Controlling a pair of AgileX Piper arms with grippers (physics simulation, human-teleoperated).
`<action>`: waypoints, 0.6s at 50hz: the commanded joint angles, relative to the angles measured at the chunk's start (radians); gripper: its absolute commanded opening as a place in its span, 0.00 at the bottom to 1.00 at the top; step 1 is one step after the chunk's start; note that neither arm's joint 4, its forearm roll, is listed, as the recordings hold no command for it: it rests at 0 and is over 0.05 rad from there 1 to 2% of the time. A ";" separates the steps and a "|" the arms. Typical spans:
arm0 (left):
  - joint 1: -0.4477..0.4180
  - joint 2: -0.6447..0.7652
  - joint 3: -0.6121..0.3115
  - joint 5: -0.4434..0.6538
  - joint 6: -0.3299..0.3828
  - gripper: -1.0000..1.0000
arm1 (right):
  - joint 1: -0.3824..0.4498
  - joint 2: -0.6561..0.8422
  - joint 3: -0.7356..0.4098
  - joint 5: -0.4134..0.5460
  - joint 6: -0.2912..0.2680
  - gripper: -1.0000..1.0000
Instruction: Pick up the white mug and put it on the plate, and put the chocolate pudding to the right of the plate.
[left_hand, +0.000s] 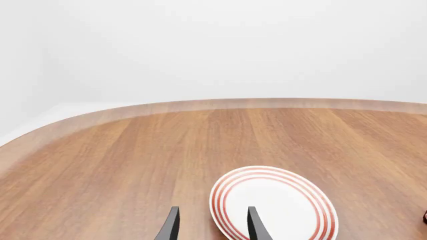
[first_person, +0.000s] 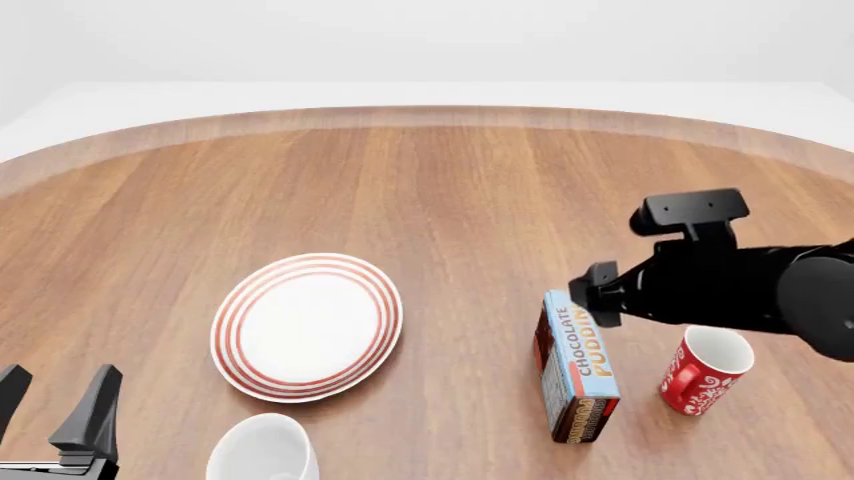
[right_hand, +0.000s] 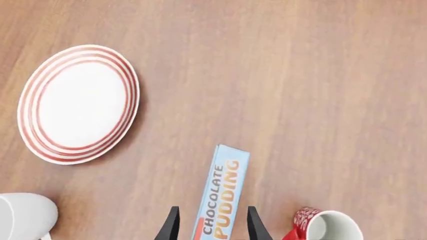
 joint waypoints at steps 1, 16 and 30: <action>0.000 0.000 0.000 0.000 0.000 1.00 | -0.002 0.015 0.024 -0.021 0.007 1.00; 0.000 0.000 0.000 0.000 0.000 1.00 | 0.014 0.033 0.048 -0.047 0.030 1.00; 0.000 0.000 0.000 0.000 0.000 1.00 | 0.024 0.059 0.086 -0.079 0.058 1.00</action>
